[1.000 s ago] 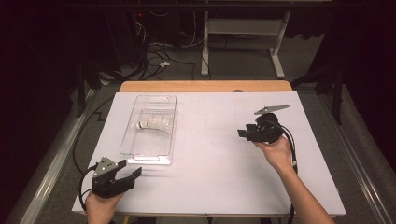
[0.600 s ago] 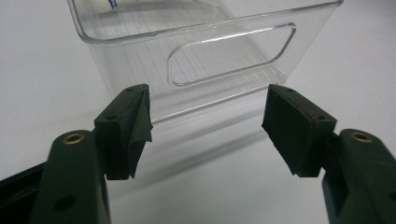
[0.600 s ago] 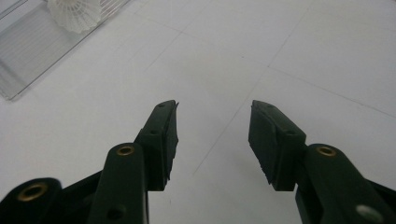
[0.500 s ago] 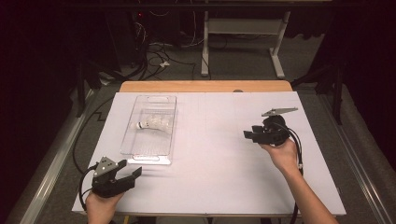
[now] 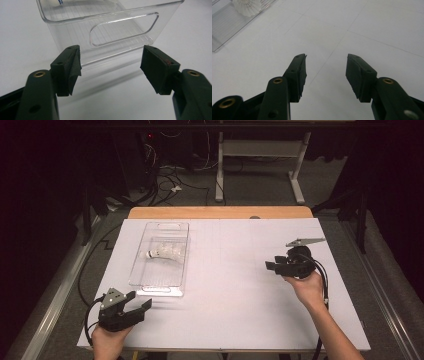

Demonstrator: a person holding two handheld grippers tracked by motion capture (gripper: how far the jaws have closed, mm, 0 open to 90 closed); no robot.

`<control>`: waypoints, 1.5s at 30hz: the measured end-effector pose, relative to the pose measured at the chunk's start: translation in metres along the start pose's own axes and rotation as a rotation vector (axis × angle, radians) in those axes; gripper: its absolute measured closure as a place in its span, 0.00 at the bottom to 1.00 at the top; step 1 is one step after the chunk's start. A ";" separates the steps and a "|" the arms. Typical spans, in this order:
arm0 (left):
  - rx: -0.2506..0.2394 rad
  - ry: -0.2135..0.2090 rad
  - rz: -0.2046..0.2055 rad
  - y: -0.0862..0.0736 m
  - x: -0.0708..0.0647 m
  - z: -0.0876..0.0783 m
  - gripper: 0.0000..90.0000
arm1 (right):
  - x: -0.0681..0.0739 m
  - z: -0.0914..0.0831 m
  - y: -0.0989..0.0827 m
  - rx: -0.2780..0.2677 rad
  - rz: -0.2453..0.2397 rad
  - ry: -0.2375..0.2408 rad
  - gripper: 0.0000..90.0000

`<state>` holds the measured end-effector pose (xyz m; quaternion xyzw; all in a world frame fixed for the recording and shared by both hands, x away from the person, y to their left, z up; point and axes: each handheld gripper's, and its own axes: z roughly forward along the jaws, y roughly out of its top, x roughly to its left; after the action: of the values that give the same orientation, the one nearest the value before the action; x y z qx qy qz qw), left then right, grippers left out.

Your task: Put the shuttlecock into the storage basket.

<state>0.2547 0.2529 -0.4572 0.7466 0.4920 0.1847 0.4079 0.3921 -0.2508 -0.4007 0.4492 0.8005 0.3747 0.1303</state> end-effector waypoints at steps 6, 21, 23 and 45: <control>0.000 0.000 0.000 0.000 0.000 0.000 0.37 | -0.002 -0.002 -0.005 0.001 -0.002 -0.004 0.56; 0.001 0.000 -0.001 0.000 0.000 0.000 0.37 | -0.005 -0.007 -0.016 -0.007 0.007 -0.013 0.55; 0.001 0.000 -0.001 0.000 0.000 0.000 0.37 | -0.005 -0.008 -0.017 -0.008 0.009 -0.012 0.55; 0.000 -0.002 -0.006 0.000 0.001 0.000 0.37 | -0.009 -0.018 -0.037 -0.032 0.020 -0.022 0.54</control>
<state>0.2552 0.2533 -0.4575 0.7452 0.4940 0.1826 0.4089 0.3646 -0.2786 -0.4164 0.4591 0.7885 0.3835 0.1426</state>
